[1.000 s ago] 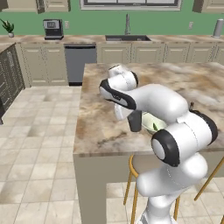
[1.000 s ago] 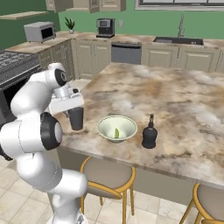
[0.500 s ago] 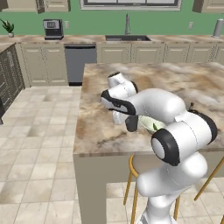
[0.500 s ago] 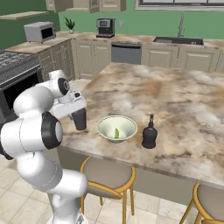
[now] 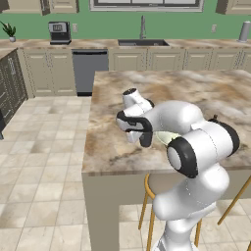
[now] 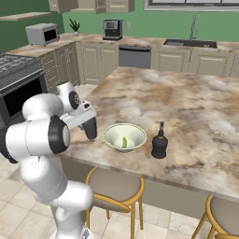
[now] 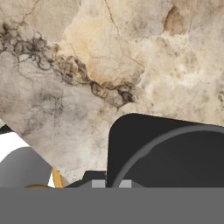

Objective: There is a bowl on the dining counter. Grab a lemon wedge from the fridge and place it in the bowl. Then get the liquor bottle and glass cup from the cabinet and place them next to the bowl.

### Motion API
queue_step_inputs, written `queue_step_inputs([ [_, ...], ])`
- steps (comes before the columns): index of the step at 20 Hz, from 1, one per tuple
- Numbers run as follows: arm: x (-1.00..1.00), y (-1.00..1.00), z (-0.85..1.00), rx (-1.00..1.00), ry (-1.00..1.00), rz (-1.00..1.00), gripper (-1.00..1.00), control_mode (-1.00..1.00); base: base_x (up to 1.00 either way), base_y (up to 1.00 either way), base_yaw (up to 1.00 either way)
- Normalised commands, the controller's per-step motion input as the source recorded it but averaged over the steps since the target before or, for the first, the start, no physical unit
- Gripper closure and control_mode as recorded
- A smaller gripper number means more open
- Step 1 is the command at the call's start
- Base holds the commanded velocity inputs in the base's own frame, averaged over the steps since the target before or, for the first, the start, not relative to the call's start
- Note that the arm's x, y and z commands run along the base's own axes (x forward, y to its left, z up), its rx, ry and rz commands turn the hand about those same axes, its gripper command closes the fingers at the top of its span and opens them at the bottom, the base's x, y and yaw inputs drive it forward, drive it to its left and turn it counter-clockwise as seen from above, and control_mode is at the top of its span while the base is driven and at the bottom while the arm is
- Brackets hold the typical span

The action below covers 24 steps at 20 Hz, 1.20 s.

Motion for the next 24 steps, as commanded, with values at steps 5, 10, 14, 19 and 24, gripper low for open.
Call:
queue_step_inputs([
  [5, 0.55, -0.13, -0.14, 0.0, 0.0, 0.0, 1.0, -1.0, 0.0, 0.0, 0.0],
  [10, 0.41, -0.09, -0.23, 0.0, 0.0, 0.0, 1.0, -1.0, 0.0, 0.0, 0.0],
  [14, 0.32, -0.11, -0.3, 0.0, 0.0, 0.0, 1.0, -1.0, 0.0, 0.0, 0.0],
  [19, 0.35, -0.04, -0.29, 0.0, 0.0, 0.0, 1.0, -1.0, 0.0, 0.0, 0.0],
  [24, 0.33, -0.01, -0.26, 0.0, 0.0, 0.0, 1.0, -1.0, 0.0, 0.0, 0.0],
])
